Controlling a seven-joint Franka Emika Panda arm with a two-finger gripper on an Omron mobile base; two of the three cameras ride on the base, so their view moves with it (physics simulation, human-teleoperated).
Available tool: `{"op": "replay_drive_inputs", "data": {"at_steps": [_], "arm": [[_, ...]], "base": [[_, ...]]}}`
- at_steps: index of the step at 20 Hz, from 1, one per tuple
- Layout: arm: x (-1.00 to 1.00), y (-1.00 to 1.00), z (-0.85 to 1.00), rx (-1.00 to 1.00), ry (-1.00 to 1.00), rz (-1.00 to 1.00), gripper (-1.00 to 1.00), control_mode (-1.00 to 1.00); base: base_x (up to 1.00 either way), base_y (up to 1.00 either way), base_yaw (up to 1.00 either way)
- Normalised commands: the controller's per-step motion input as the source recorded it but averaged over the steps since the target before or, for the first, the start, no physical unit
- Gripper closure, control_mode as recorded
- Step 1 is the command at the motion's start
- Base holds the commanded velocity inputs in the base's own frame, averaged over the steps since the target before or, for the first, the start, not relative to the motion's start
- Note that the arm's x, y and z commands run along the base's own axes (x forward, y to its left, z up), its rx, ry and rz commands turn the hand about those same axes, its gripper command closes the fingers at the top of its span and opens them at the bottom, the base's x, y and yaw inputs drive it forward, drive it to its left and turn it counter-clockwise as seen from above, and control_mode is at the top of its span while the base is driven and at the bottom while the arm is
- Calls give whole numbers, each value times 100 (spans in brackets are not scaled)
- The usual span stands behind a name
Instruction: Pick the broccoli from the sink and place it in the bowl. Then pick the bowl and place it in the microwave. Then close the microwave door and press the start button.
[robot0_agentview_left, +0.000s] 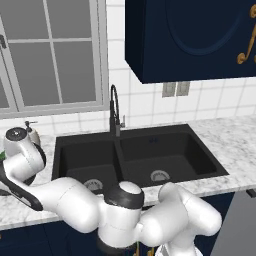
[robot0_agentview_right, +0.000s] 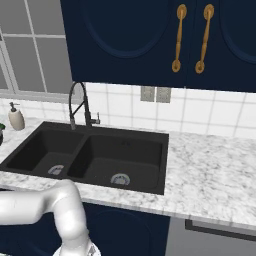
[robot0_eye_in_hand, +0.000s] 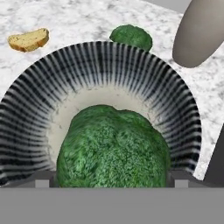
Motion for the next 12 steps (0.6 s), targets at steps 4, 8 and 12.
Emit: {"op": "replay_drive_inputs", "data": {"at_steps": [4,8,12], "arm": [[0,4,-18,0,1,0,-100,-100],[0,0,-1,1,-7,0,-100,-100],[0,0,0,0,-3,0,-100,-100]], "base": [[0,0,0],[0,0,0],[0,0,0]]}}
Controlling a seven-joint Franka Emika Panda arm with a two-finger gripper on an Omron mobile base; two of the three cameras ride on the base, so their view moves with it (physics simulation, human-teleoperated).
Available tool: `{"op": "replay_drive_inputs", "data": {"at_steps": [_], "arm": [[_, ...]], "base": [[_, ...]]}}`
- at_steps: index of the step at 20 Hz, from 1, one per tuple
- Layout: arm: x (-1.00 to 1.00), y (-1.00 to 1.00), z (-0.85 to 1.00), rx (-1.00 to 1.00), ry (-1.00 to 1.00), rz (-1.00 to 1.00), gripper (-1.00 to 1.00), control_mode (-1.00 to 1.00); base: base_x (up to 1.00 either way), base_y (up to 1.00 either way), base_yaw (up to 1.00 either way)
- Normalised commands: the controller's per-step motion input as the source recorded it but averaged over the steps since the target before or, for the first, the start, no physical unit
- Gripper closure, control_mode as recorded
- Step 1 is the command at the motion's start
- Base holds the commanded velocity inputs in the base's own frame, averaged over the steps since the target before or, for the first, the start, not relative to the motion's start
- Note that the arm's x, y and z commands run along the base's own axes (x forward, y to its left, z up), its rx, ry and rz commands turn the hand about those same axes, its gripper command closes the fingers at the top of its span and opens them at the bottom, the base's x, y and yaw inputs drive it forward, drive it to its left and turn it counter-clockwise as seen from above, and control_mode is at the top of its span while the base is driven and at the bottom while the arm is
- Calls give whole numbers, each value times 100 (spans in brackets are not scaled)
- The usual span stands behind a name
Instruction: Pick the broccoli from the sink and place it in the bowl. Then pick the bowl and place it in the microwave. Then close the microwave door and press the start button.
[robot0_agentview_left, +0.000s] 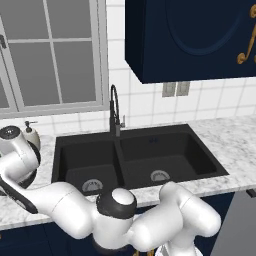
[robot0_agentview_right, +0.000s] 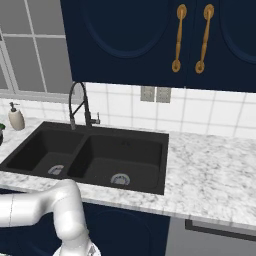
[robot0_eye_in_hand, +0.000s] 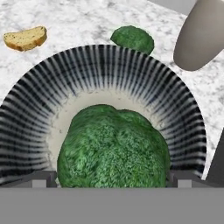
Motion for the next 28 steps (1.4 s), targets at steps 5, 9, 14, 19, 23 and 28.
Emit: {"op": "replay_drive_inputs", "data": {"at_steps": [5,9,14,19,23,28], "arm": [[0,0,-1,0,1,0,-100,-100],[0,0,-21,0,9,0,-100,-100],[0,0,-26,0,14,0,-100,-100],[-11,0,0,0,9,0,-100,-100],[-45,0,7,0,5,0,-100,-100],[-62,-1,4,-3,6,0,-100,-100]], "base": [[0,0,0],[0,0,0],[0,0,0],[0,0,0],[0,0,0],[0,0,0]]}}
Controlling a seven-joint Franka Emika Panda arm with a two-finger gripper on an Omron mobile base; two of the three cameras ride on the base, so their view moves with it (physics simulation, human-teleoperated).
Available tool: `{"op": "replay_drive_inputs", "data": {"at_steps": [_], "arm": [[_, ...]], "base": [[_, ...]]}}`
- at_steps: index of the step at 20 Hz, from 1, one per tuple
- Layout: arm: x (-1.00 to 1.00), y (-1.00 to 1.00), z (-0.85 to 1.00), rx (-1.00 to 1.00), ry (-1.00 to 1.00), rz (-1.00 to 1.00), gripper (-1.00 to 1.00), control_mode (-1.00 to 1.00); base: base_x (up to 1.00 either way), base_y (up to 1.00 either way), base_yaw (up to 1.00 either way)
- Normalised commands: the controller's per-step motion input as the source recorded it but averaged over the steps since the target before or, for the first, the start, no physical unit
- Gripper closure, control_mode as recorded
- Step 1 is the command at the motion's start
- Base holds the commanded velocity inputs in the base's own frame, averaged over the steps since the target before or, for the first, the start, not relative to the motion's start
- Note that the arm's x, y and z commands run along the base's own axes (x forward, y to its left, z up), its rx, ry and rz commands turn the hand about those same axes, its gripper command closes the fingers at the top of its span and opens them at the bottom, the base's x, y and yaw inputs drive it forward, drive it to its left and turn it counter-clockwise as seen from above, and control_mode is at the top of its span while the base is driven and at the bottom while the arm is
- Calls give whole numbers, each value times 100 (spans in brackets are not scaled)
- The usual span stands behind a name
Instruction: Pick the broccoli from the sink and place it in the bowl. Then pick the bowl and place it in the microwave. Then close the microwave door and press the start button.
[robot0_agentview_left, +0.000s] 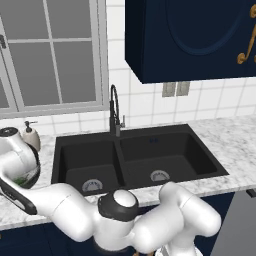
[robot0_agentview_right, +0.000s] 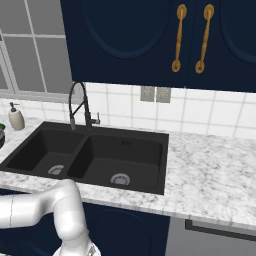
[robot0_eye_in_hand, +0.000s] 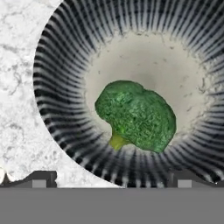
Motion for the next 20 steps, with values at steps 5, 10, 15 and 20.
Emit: {"op": "replay_drive_inputs", "data": {"at_steps": [5,10,15,20], "arm": [[-19,0,14,-3,3,0,-100,-100],[-1,-12,47,-1,0,0,-100,-100],[-1,-67,3,3,0,-11,-100,-100],[0,-69,-2,9,0,-12,-100,-100]], "base": [[0,0,0],[0,0,0],[0,0,0],[0,0,0]]}}
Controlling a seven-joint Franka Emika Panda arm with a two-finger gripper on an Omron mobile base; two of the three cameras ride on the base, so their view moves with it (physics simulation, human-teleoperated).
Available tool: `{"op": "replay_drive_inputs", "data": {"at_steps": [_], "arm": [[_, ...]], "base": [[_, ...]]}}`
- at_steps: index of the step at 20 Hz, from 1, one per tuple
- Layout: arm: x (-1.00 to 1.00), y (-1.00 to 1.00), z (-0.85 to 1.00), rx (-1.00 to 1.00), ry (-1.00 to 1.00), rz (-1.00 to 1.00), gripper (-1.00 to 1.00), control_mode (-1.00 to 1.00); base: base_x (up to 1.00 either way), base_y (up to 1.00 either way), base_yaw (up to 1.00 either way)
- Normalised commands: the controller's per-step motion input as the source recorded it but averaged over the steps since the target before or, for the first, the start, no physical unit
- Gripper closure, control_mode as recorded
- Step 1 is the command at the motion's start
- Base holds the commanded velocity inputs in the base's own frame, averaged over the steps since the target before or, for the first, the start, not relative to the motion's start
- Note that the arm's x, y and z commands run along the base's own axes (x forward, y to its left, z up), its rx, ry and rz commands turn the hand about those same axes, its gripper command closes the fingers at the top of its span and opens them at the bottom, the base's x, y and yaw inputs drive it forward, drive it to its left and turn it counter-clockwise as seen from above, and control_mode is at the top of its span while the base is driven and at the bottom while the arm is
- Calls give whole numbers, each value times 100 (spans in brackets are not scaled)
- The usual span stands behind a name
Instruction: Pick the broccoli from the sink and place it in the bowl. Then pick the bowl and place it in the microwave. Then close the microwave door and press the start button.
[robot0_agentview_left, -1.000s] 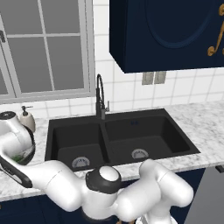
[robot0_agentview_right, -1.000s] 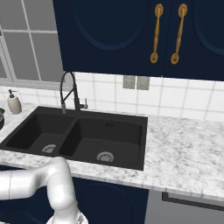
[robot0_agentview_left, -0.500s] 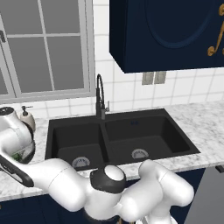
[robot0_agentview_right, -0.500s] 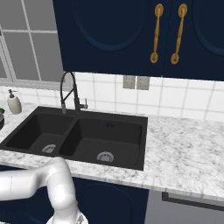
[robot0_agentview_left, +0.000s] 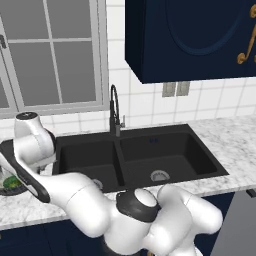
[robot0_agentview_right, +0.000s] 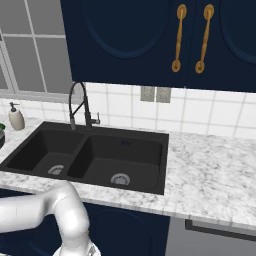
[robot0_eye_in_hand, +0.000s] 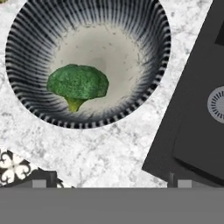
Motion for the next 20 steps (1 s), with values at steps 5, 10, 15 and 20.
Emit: {"op": "replay_drive_inputs", "data": {"at_steps": [5,10,15,20], "arm": [[2,-4,-19,0,0,0,-100,-100],[22,0,-11,0,2,-3,-100,-100],[33,0,-16,0,1,0,-100,-100],[51,6,-10,2,1,-2,-100,-100]], "base": [[0,0,0],[0,0,0],[0,0,0],[0,0,0]]}}
